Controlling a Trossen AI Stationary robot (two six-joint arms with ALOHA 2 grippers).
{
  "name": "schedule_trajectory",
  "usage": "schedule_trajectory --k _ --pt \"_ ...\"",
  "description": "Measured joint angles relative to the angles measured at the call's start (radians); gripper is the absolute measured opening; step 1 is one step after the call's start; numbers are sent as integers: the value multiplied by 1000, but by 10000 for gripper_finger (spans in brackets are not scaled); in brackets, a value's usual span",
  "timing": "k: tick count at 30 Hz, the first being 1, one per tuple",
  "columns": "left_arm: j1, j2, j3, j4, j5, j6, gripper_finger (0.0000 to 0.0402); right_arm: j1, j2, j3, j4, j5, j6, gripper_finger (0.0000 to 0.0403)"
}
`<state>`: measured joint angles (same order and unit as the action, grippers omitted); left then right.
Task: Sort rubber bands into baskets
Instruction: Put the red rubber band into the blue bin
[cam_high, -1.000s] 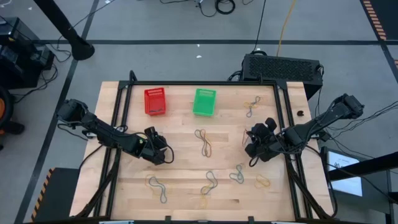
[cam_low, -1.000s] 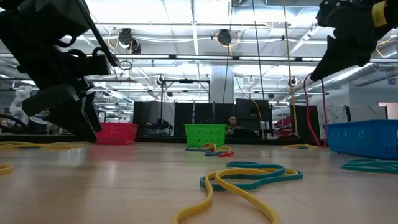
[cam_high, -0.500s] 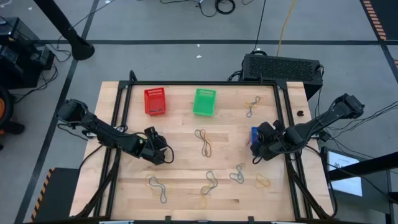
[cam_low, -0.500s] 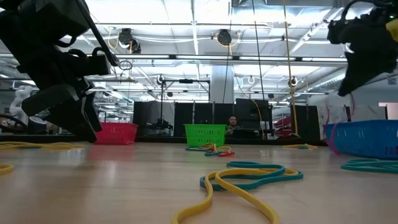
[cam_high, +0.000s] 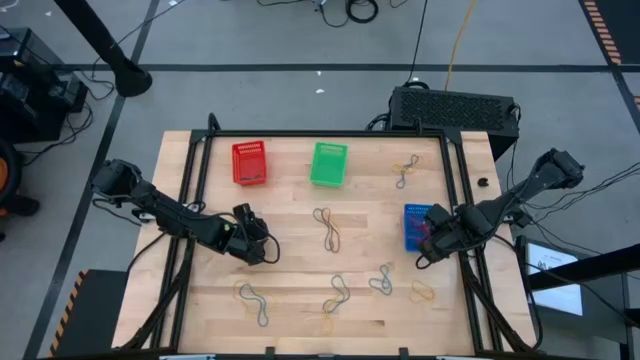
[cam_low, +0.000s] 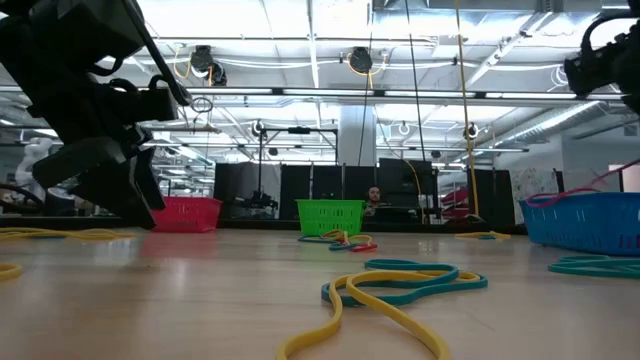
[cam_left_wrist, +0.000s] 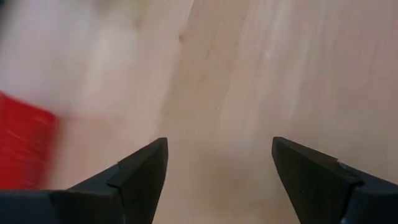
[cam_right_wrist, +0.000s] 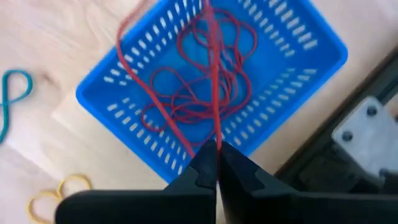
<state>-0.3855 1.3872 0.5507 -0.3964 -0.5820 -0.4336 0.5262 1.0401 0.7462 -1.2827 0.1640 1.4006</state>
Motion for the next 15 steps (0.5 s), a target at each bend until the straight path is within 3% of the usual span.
schedule_trajectory --k 3,8,10,12,15 --pt "2 0 0 5 -118 171 295 0 1 2 -3 -15 2 0" --pt "2 0 0 5 -127 288 295 -1 10 2 0 -3 14 0" --pt "5 0 0 6 -136 312 295 -1 17 2 4 47 25 0" --pt "6 0 0 19 -137 277 295 -1 22 2 17 106 26 0" --pt "6 0 0 64 -91 71 295 -10 36 2 34 124 9 2"
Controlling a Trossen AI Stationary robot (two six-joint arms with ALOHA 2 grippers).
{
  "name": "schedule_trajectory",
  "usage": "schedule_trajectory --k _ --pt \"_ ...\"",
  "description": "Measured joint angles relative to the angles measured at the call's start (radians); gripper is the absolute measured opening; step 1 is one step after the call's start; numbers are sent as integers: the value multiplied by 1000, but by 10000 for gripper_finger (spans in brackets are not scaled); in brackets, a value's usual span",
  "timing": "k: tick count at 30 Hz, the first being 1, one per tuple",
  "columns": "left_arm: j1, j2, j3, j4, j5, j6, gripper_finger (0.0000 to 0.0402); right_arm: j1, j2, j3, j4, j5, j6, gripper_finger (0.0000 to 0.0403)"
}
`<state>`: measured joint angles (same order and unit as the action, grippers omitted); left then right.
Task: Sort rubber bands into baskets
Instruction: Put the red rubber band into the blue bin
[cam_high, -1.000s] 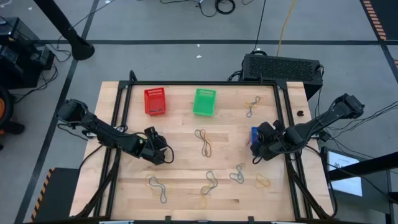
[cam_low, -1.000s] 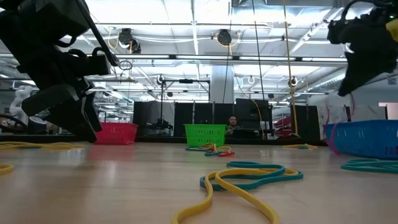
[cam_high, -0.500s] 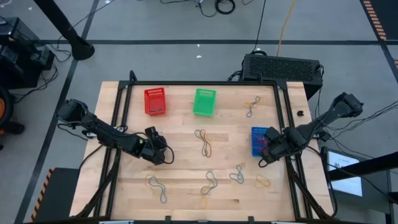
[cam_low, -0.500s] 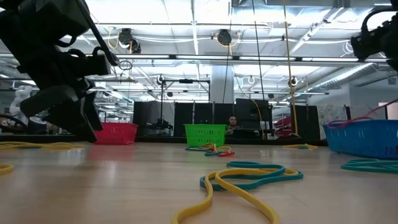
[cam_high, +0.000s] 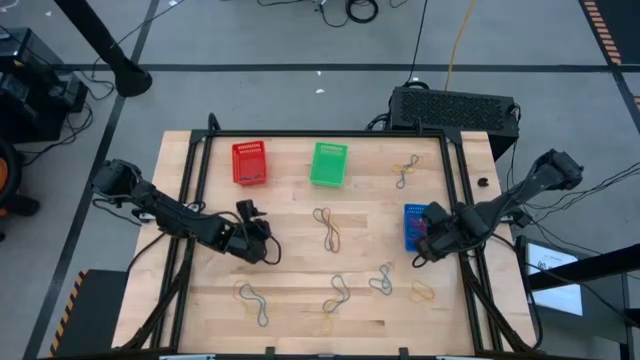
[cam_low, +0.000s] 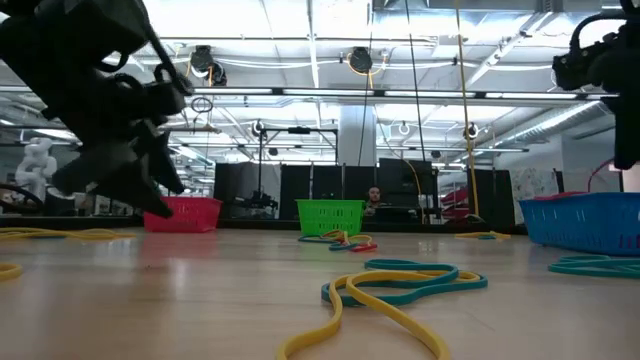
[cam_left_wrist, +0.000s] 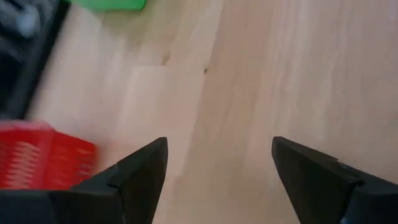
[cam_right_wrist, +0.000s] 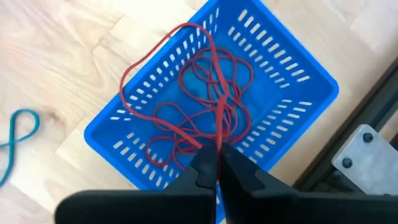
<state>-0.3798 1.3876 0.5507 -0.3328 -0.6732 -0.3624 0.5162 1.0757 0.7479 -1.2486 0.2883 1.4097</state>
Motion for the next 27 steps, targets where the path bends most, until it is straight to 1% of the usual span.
schedule_trajectory --k 3,5,10,12,16,20,23,25,27 --pt "0 0 0 69 11 -152 295 -11 18 0 -2 -2 -6 15" --pt "0 0 0 103 11 -206 295 -20 34 0 -2 -2 -15 31" --pt "1 0 0 180 10 -232 295 -41 78 0 0 3 -64 84" --pt "1 0 0 220 11 -232 295 -53 88 0 1 21 -91 103" --pt "1 0 0 290 6 -233 295 -67 90 9 -5 24 -139 130" --pt "1 0 0 339 -11 -233 295 -73 88 59 -33 26 -177 139" --pt "1 0 0 353 9 -214 295 -77 88 105 -26 51 -220 138" --pt "1 0 0 357 32 -200 295 -77 88 126 18 95 -246 136" --pt "1 0 0 353 51 -200 295 -77 88 132 119 143 -294 135"
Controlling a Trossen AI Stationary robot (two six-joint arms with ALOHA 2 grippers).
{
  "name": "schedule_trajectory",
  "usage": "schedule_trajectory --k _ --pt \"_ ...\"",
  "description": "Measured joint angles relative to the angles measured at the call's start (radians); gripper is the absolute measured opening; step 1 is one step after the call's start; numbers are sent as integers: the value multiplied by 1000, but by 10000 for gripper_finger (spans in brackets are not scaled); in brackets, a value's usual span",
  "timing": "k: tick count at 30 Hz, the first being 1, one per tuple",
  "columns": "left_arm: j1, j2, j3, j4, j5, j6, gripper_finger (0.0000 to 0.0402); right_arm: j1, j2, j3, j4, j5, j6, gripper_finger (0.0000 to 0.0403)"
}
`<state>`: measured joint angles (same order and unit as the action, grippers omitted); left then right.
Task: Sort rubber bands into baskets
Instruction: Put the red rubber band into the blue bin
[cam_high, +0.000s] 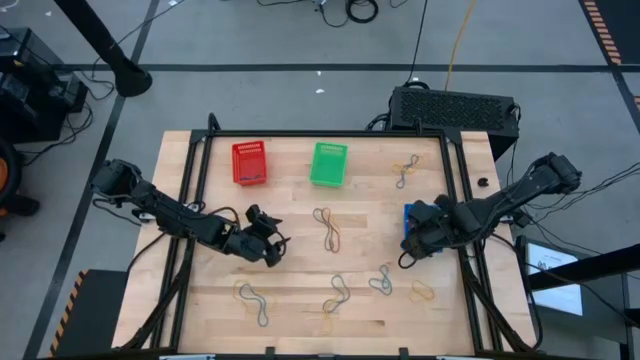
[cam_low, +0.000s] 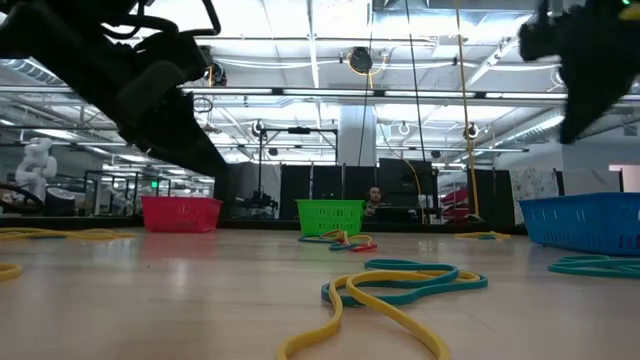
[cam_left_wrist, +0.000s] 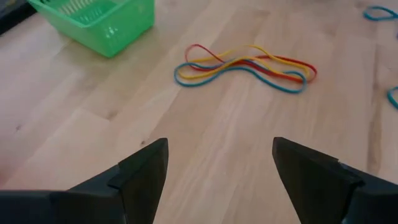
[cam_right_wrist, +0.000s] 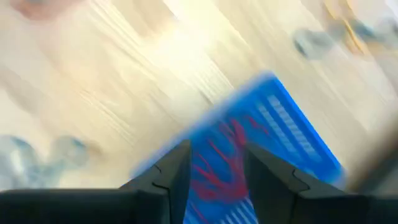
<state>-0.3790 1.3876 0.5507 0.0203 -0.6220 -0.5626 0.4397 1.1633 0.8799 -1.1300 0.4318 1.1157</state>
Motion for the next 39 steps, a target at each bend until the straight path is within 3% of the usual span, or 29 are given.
schedule_trajectory --k 4,9,16,19,22,30,39 --pt "0 0 0 -3 13 0 295 -3 17 -7 298 60 -169 135" --pt "0 0 0 -7 1 -8 295 -8 117 -11 627 61 -388 135" --pt "17 0 0 -14 -30 -65 295 -67 343 -12 908 61 -588 135" --pt "28 0 0 -23 8 -79 295 -116 418 -12 1020 66 -633 135" --pt "44 0 0 -25 35 -62 295 -190 473 -12 1128 58 -608 135" --pt "61 0 0 -27 42 -59 295 -408 590 -12 1242 -114 -426 135" --pt "61 0 0 -31 44 -33 295 -475 678 -12 1340 -137 -395 134"
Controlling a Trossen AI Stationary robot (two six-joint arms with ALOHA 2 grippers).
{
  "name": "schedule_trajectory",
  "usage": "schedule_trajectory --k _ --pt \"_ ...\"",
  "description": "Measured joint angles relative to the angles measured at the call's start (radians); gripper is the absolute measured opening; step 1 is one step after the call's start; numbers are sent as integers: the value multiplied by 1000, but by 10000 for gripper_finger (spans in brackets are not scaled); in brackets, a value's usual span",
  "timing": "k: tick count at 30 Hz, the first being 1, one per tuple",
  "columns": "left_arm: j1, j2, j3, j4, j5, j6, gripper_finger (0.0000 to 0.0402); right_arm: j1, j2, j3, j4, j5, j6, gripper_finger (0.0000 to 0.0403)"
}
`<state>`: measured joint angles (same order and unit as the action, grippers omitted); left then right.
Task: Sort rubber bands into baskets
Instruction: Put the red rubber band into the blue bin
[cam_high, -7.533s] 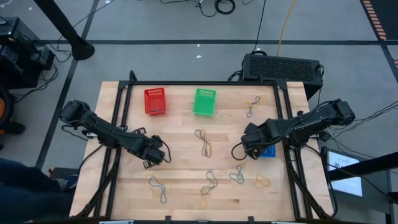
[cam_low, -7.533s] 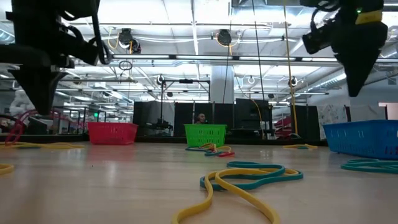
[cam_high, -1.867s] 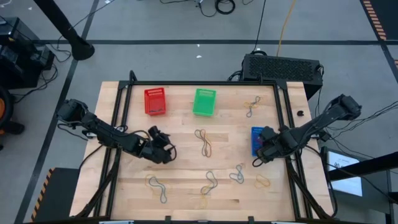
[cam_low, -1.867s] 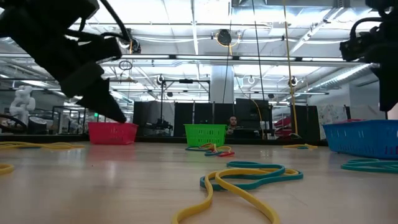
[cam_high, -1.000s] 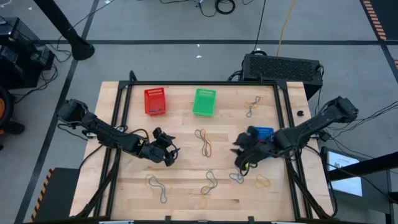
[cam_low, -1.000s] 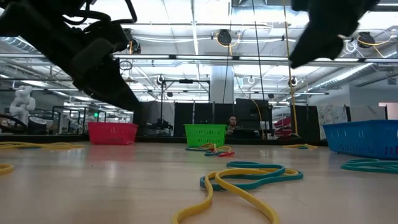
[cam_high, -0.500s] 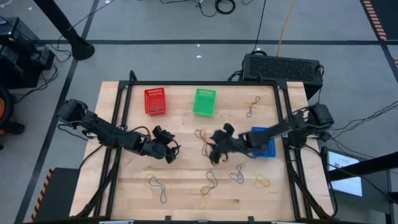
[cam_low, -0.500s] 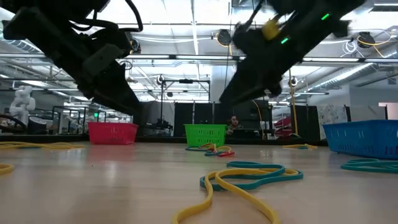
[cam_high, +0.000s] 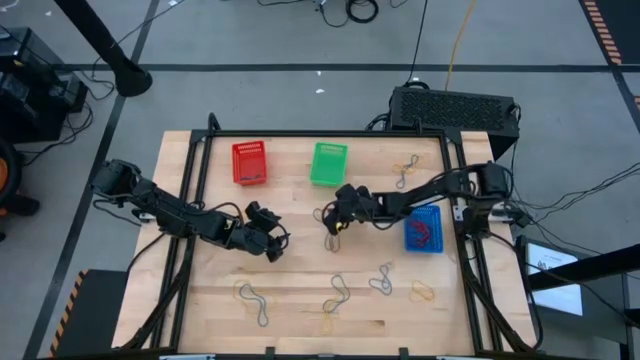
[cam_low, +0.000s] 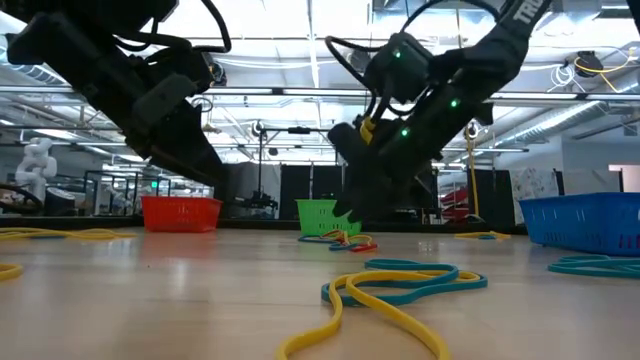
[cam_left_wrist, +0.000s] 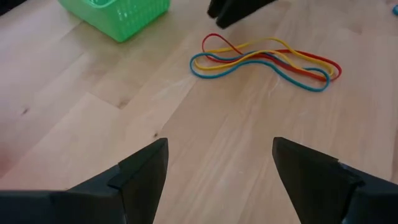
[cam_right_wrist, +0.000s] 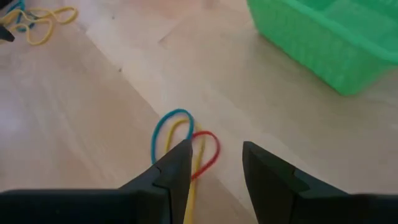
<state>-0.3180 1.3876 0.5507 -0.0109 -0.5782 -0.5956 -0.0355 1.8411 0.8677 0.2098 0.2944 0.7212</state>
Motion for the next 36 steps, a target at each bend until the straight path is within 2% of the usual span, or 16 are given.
schedule_trajectory --k 14,17,21,26,30,36 --pt "0 0 0 2 0 0 295 -5 100 2 101 -2 7 125" --pt "0 0 0 2 5 0 295 -5 97 2 100 -4 -12 95" --pt "0 0 0 2 6 0 295 -5 81 1 99 -20 -57 22" --pt "0 0 0 1 7 8 295 -1 11 0 94 -25 -107 4" --pt "0 0 0 -2 6 16 295 -1 -97 0 52 -38 -153 2" --pt "0 0 0 -10 2 33 295 33 -292 0 -124 -36 -184 1"
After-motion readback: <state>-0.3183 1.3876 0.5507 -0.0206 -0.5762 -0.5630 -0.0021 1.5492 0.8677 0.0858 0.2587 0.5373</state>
